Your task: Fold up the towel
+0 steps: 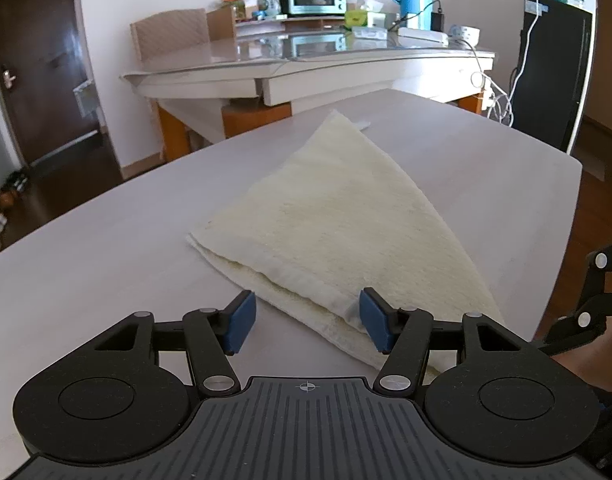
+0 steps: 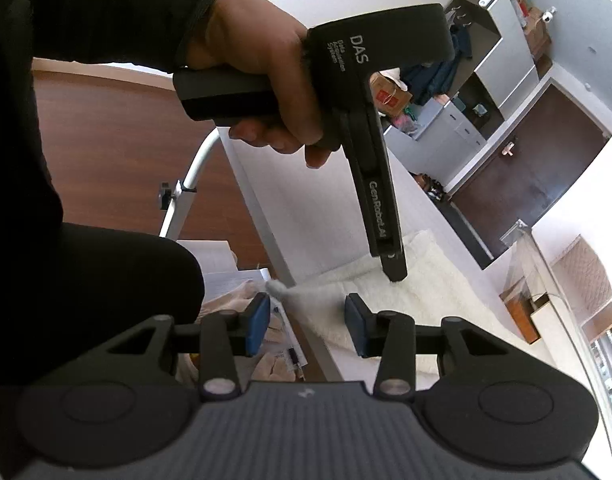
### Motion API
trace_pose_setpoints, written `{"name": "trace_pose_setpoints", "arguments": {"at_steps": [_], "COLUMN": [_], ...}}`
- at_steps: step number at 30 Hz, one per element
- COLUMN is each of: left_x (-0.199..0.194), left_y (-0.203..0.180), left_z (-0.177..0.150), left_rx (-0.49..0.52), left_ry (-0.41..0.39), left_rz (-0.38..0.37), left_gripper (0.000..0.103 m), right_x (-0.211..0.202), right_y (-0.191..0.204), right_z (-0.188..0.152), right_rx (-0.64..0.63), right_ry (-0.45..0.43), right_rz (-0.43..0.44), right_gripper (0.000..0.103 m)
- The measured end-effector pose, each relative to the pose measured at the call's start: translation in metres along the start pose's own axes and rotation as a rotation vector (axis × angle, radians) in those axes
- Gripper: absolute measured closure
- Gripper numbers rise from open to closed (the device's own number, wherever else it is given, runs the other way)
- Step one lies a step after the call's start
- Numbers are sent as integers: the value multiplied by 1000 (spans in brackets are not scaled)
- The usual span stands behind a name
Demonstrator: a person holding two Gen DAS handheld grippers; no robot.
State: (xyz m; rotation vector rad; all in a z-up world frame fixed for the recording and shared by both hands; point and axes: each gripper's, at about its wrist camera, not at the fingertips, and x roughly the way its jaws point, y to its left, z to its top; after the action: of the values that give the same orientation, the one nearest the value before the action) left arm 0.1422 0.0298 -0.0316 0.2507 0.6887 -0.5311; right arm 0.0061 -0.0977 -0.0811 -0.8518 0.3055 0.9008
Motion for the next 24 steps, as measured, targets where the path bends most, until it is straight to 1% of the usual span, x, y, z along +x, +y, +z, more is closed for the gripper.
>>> {"name": "trace_pose_setpoints", "arguments": {"at_steps": [1, 2, 4, 5, 8, 10, 12, 16, 19, 20, 24], "left_x": [-1, -1, -2, -4, -12, -14, -13, -4, 4, 6, 8], "left_y": [0, -1, -3, -5, -2, 9, 18, 29, 32, 32, 33], "left_z": [0, 0, 0, 1, 6, 13, 18, 25, 25, 24, 20], "left_rx": [-3, 0, 15, 23, 36, 35, 37, 77, 122, 137, 149], "left_ry": [0, 1, 4, 3, -23, -35, -37, -10, 31, 46, 63], "left_rz": [0, 0, -2, -2, 16, 65, 101, 149, 163, 156, 152], "left_gripper": [41, 41, 41, 41, 40, 40, 40, 39, 39, 39, 39], "right_x": [1, 1, -3, -7, -22, -33, -43, -57, -65, -67, -74], "right_y": [1, 1, -2, -5, -17, -27, -35, -43, -47, -49, -61], "right_z": [0, 0, 0, 0, 2, 3, 3, 6, 8, 9, 11], "right_rx": [-2, 0, 12, 23, 66, 98, 123, 144, 157, 162, 163], "right_ry": [0, 0, -7, -17, -46, -58, -71, -90, -107, -112, -127], "right_rz": [0, -4, -7, -8, -4, 11, 53, 127, 168, 179, 192], "right_gripper": [78, 80, 90, 91, 92, 92, 92, 92, 92, 92, 93]}}
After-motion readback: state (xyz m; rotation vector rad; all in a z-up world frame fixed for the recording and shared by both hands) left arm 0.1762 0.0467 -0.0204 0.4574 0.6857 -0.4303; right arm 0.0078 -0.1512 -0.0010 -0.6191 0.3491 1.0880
